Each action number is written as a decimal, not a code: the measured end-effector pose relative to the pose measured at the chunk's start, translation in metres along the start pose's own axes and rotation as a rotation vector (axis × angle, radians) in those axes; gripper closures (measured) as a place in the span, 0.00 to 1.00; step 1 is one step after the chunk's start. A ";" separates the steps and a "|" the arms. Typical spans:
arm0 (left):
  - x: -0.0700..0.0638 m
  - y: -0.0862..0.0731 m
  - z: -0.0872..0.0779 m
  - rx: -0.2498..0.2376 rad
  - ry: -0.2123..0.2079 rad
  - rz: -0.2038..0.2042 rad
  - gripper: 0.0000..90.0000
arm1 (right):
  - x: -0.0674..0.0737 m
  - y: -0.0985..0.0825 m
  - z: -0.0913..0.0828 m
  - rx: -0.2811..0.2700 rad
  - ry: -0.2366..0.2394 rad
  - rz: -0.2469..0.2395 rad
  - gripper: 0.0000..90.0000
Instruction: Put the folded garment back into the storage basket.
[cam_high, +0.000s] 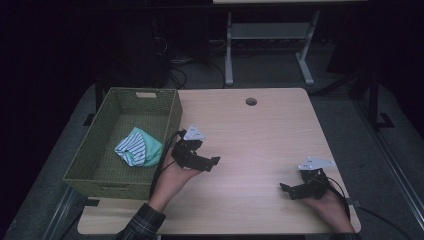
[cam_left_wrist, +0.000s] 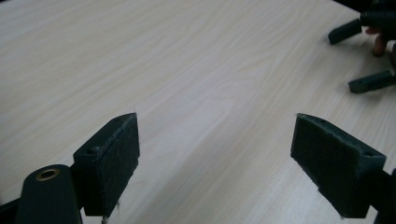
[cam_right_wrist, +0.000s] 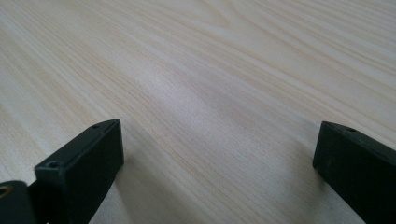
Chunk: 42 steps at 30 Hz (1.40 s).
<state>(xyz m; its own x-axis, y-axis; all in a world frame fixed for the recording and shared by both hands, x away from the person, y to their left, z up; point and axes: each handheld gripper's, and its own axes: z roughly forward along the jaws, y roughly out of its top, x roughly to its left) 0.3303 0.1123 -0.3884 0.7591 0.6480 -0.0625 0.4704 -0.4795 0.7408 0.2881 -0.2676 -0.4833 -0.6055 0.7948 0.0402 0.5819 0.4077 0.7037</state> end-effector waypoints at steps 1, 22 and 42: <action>-0.002 -0.002 0.004 0.005 -0.001 0.006 0.17 | 0.000 0.000 0.000 0.000 0.000 0.000 0.02; 0.001 -0.044 0.047 0.097 0.029 0.016 0.15 | 0.000 0.000 0.000 0.001 0.006 -0.008 0.02; -0.004 -0.063 0.063 0.053 0.027 0.063 0.14 | 0.000 0.000 0.000 0.002 0.009 -0.011 0.02</action>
<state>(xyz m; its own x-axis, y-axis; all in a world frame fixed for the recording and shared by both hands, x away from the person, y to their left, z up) 0.3260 0.1030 -0.4767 0.7759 0.6308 0.0013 0.4460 -0.5501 0.7060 0.2879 -0.2673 -0.4832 -0.6168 0.7861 0.0392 0.5762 0.4170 0.7029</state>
